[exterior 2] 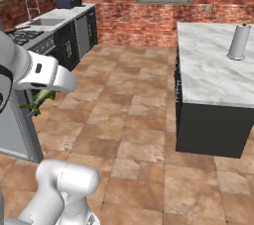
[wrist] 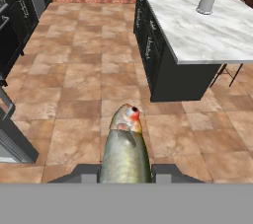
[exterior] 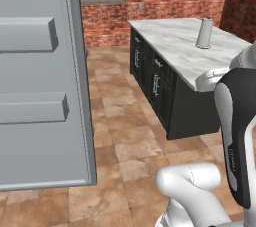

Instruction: Retrieve the fish from the fridge and place it on the saucepan with marinade on the stove.

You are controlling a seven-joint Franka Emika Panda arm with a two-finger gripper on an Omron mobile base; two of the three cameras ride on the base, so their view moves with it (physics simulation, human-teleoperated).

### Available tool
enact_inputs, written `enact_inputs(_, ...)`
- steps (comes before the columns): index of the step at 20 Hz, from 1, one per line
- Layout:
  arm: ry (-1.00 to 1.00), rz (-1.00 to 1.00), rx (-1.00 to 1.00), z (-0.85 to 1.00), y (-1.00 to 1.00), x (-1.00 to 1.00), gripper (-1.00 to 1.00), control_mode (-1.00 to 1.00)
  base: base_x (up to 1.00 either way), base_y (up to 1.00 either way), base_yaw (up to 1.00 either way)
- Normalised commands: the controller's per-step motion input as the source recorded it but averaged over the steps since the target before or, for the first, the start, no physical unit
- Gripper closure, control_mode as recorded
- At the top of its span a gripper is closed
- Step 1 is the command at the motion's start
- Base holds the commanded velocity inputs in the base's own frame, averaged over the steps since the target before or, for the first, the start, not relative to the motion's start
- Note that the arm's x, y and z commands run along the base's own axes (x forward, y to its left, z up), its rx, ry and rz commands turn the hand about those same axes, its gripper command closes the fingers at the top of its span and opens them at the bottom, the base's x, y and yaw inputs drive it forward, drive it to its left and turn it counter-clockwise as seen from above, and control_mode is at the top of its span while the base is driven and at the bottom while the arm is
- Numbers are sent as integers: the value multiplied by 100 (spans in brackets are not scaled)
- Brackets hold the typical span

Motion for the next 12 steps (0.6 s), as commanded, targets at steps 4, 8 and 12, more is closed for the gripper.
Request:
enact_inputs(4, 0, 0, 0, 0, 0, 0, 100, 100, 100, -1, 0)
enact_inputs(8, 0, 0, 0, 0, 0, 0, 100, 100, 100, -13, 0)
enact_inputs(12, 0, 0, 0, 0, 0, 0, 100, 100, 100, -10, 0)
